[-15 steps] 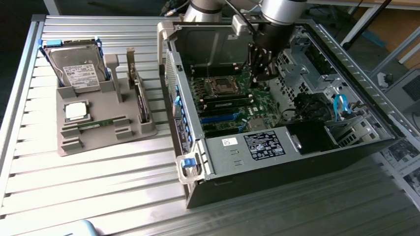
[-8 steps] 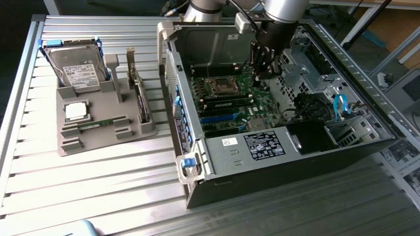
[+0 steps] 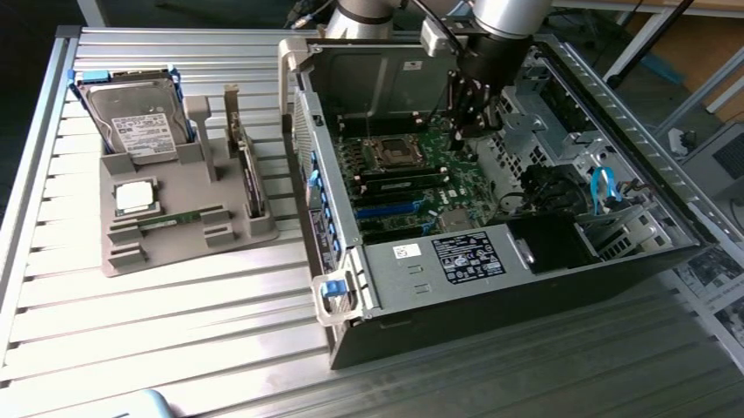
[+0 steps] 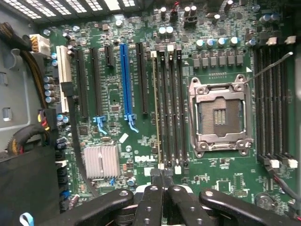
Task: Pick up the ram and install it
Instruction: 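Press down the ram until it locks into place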
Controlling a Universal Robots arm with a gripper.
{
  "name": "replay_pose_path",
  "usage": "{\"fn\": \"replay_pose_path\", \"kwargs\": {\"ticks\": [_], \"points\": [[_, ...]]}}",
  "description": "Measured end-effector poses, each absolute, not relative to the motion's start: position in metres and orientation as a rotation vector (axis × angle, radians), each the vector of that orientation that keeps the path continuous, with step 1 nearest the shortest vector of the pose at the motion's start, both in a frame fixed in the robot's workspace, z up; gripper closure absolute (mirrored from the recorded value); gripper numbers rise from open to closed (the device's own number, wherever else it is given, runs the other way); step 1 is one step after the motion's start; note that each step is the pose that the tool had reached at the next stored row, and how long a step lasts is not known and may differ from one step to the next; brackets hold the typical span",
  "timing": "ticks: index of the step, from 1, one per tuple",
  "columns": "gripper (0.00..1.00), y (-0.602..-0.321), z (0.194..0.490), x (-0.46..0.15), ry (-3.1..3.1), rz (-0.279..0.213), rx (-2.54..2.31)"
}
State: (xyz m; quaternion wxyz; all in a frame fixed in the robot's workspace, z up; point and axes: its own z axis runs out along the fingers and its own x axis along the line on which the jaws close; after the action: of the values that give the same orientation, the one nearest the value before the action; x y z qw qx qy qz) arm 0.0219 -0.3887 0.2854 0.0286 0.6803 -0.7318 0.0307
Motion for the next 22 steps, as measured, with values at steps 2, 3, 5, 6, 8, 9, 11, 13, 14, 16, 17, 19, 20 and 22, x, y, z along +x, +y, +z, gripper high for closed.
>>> {"fn": "replay_pose_path", "kwargs": {"ticks": [2, 3, 5, 6, 8, 9, 11, 13, 14, 16, 17, 19, 20, 22], "points": [[0.89, -0.3887, 0.2854, 0.0226, -2.267, 0.077, 2.105], [0.89, -0.3886, 0.2855, 0.0232, -2.269, 0.075, 2.106], [0.89, -0.3886, 0.2854, 0.0233, -2.272, 0.074, 2.103], [0.89, -0.3886, 0.2854, 0.0233, -2.272, 0.074, 2.103], [0.89, -0.3886, 0.2854, 0.0233, -2.272, 0.074, 2.103], [0.89, -0.3887, 0.2852, 0.0234, -2.269, 0.069, 2.101], [0.89, -0.3887, 0.2848, 0.0236, -2.247, 0.028, 2.083], [0.89, -0.3887, 0.2848, 0.0235, -2.244, 0.021, 2.08], [0.89, -0.3887, 0.2847, 0.0236, -2.244, 0.021, 2.08], [0.89, -0.3887, 0.2847, 0.0236, -2.244, 0.021, 2.08], [0.89, -0.3887, 0.2847, 0.0236, -2.244, 0.021, 2.08], [0.89, -0.3887, 0.2846, 0.0236, -2.244, 0.021, 2.08], [0.89, -0.3887, 0.2847, 0.0236, -2.244, 0.021, 2.08], [0.89, -0.3886, 0.2847, 0.0236, -2.244, 0.021, 2.08]]}}
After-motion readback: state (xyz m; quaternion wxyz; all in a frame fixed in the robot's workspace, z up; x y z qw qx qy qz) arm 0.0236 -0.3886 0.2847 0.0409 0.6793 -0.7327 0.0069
